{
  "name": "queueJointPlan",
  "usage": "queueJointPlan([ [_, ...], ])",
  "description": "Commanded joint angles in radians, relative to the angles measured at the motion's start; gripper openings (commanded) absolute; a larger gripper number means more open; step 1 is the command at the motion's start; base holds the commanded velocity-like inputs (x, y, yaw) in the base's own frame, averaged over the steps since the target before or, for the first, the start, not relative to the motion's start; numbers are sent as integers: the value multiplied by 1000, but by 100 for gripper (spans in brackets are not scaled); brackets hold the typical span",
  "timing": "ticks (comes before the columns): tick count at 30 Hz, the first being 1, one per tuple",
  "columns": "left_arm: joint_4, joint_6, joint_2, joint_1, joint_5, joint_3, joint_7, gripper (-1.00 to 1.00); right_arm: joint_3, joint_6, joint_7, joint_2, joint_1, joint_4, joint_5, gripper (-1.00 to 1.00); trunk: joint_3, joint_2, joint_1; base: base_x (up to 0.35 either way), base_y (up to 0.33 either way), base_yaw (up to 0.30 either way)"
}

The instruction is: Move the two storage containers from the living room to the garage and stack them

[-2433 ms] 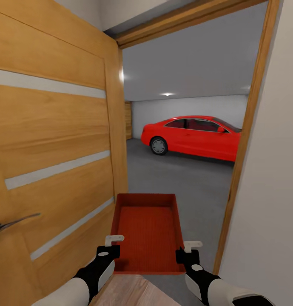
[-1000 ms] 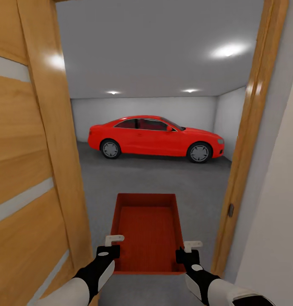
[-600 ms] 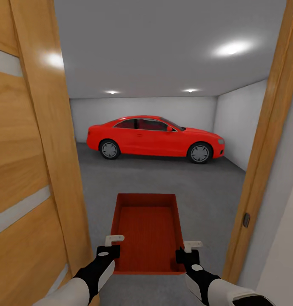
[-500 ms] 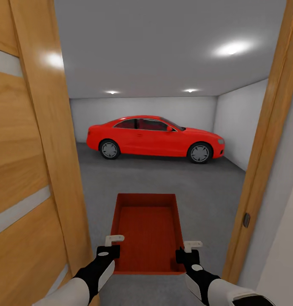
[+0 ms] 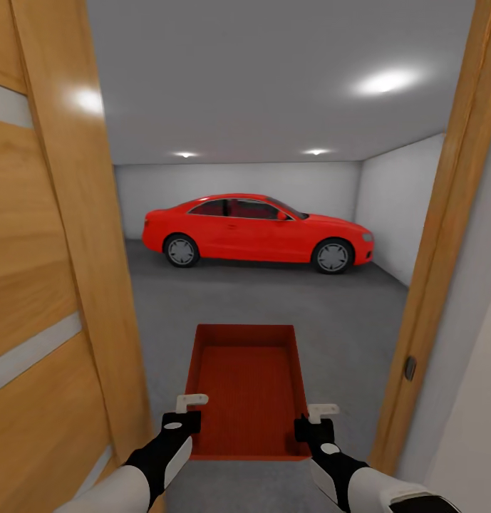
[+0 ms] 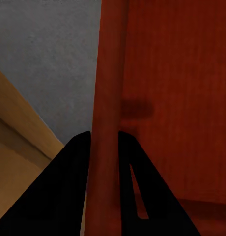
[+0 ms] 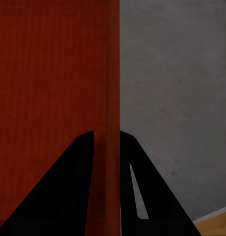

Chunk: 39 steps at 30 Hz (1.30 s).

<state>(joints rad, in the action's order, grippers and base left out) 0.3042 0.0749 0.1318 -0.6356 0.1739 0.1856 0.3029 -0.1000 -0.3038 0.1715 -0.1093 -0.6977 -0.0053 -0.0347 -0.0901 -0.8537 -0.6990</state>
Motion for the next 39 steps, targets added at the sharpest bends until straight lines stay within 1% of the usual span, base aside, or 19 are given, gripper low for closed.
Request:
queueJointPlan([
  [1, 6, -29, -1, -1, -17, -82, 15, -100, 57, 2, -6, -1, 0, 1, 13, -100, -2, -1, 0, 0, 0, -228],
  [8, 6, -29, -1, -1, -17, -82, 15, -100, 57, 2, -6, -1, 0, 1, 13, -100, -2, -1, 0, 0, 0, -194],
  [23, 6, -28, -1, -1, -17, -81, 15, -100, 57, 2, -6, -1, 0, 1, 13, -100, -2, -1, 0, 20, 0, -11],
  [39, 6, -28, -1, -1, -17, -81, 15, -100, 57, 2, -6, -1, 0, 1, 13, -100, -2, -1, 0, 302, 0, 0],
])
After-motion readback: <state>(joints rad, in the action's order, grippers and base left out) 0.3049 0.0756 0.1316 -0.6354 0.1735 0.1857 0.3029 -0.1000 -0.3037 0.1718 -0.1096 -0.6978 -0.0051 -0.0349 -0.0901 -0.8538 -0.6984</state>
